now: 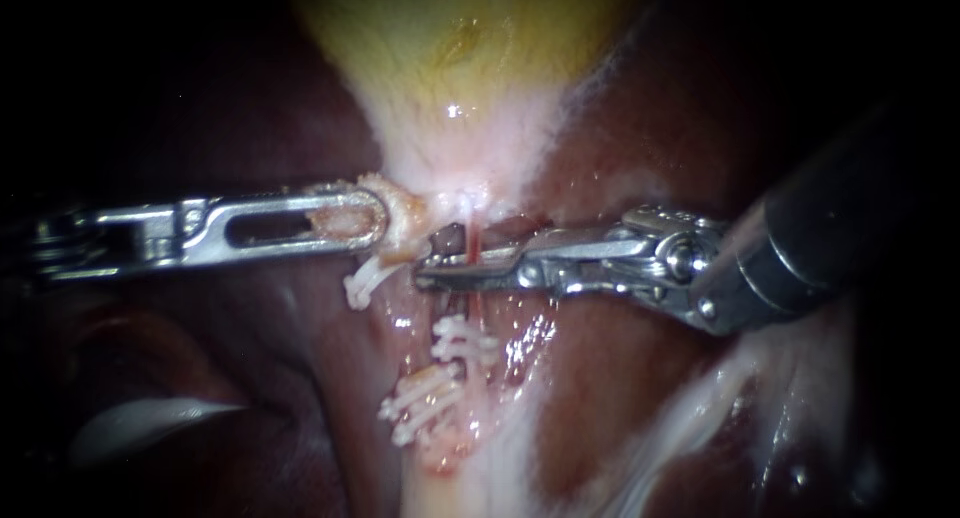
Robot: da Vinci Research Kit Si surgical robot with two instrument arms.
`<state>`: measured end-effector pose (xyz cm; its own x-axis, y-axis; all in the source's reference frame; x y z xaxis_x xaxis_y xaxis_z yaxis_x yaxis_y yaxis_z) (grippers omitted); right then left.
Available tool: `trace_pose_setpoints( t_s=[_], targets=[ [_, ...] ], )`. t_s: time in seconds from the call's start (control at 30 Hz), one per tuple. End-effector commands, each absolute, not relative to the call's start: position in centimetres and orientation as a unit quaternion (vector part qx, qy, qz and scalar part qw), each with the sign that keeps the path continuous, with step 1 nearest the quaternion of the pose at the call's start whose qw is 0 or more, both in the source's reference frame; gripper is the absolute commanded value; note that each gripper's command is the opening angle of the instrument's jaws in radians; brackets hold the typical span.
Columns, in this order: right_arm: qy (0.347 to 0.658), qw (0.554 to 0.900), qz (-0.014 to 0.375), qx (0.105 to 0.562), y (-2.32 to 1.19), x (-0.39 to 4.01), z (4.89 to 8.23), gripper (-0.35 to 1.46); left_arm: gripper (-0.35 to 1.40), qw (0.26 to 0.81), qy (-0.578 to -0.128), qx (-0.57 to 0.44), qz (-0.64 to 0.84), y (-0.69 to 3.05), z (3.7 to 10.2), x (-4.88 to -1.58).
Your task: Going back third clip right tube
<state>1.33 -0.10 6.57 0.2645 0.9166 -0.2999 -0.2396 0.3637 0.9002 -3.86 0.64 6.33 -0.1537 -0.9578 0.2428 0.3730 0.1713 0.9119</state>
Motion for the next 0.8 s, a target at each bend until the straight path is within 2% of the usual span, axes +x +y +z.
trace_pose_setpoints(
  t_s=[0.03, 0.33, 0.47, 0.8],
  targets=[
    [0.444, 0.697, 0.414, 0.382, -0.11, 1.35, 6.59, 0.4, -0.35, 0.581, -0.498, 0.293, -0.573, 0.64, 6.33, -3.86],
    [0.456, 0.713, 0.391, 0.361, -0.21, 1.49, 6.67, 0.49, -0.35, 0.581, -0.498, 0.293, -0.573, 0.64, 6.32, -3.85],
    [0.471, 0.745, 0.362, 0.303, -0.2, 1.45, 6.69, 0.5, -0.35, 0.581, -0.498, 0.293, -0.573, 0.64, 6.32, -3.85],
    [0.487, 0.776, 0.306, 0.26, -0.22, 1.16, 6.71, 0.5, -0.35, 0.581, -0.498, 0.293, -0.573, 0.63, 6.31, -3.83]
  ],
)
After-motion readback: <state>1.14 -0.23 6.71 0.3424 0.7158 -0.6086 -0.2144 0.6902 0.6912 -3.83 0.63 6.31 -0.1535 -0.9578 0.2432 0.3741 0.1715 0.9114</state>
